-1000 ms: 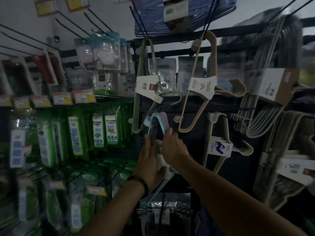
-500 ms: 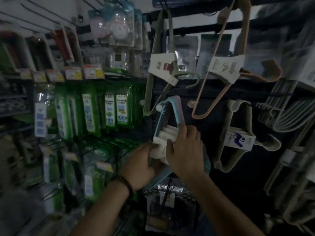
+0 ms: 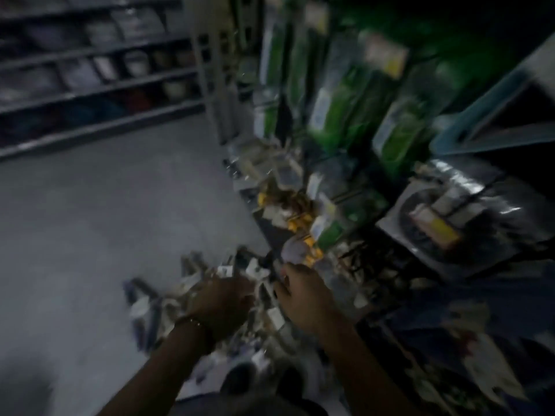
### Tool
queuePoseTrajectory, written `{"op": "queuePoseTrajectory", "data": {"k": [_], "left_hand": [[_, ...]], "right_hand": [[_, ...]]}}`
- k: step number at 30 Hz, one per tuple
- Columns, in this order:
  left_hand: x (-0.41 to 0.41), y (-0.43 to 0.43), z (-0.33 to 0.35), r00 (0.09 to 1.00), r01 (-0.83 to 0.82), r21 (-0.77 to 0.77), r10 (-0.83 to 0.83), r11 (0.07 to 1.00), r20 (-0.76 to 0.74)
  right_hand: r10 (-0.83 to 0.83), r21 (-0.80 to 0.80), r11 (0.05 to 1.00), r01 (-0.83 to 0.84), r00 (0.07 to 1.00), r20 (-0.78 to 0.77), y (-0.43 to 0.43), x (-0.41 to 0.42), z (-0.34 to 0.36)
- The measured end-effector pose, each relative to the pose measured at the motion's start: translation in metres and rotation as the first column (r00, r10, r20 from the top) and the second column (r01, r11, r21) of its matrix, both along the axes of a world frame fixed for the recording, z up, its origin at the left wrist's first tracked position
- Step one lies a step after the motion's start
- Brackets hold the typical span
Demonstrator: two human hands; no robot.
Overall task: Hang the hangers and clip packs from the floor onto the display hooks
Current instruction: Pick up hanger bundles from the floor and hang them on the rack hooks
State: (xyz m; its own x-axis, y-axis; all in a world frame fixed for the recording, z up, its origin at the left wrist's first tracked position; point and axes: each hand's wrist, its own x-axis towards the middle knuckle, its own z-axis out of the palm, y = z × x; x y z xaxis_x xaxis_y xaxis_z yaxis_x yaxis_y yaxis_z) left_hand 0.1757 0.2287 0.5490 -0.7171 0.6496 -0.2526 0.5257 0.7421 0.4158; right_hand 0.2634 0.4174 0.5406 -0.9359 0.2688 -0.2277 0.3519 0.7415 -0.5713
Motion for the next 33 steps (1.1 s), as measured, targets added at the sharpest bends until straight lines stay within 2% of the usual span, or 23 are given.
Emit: {"op": "queuePoseTrajectory", "data": {"k": [4, 7, 10, 16, 20, 23, 24, 26, 30, 33], "left_hand": [[0.016, -0.081, -0.05, 0.971, -0.135, -0.128, 0.157, 0.983, 0.18], [0.017, -0.114, -0.071, 0.915, -0.215, -0.245, 0.283, 0.945, 0.288], [0.008, -0.136, -0.099, 0.874, -0.192, -0.316, 0.309, 0.929, 0.375], [-0.037, -0.154, -0.209, 0.79, -0.213, -0.334, 0.363, 0.918, 0.494], [-0.072, -0.15, -0.335, 0.753, -0.075, -0.346, 0.281, 0.935, 0.595], [-0.091, -0.15, -0.452, 0.701, -0.059, -0.404, 0.326, 0.913, 0.635], [-0.093, -0.152, -0.492, 0.701, -0.06, -0.426, 0.342, 0.903, 0.626], [-0.092, -0.153, -0.563, 0.737, -0.063, -0.436, 0.337, 0.898, 0.586], [-0.066, -0.138, -0.684, 0.785, -0.053, -0.416, 0.295, 0.908, 0.544], [-0.047, -0.117, -0.759, 0.828, -0.109, -0.379, 0.295, 0.919, 0.477]], "right_hand": [[0.164, -0.134, 0.982, -0.129, 0.943, 0.291, -0.045, 0.005, -0.092], [0.183, -0.231, 0.97, -0.083, 0.87, 0.458, -0.062, 0.006, -0.129], [0.134, -0.271, 0.963, 0.0, 0.868, 0.477, -0.073, 0.002, -0.16], [-0.016, -0.195, 0.97, 0.145, 0.841, 0.541, -0.097, -0.032, -0.256], [-0.059, -0.145, 0.971, 0.188, 0.785, 0.616, -0.109, -0.057, -0.36], [-0.007, -0.182, 0.967, 0.177, 0.736, 0.677, -0.116, -0.07, -0.476], [-0.033, -0.18, 0.959, 0.219, 0.716, 0.698, -0.115, -0.075, -0.516], [-0.091, -0.127, 0.959, 0.254, 0.698, 0.71, -0.108, -0.083, -0.587], [-0.14, 0.012, 0.982, 0.191, 0.674, 0.726, -0.085, -0.083, -0.712], [-0.196, 0.115, 0.979, 0.166, 0.638, 0.745, -0.068, -0.064, -0.788]]}}
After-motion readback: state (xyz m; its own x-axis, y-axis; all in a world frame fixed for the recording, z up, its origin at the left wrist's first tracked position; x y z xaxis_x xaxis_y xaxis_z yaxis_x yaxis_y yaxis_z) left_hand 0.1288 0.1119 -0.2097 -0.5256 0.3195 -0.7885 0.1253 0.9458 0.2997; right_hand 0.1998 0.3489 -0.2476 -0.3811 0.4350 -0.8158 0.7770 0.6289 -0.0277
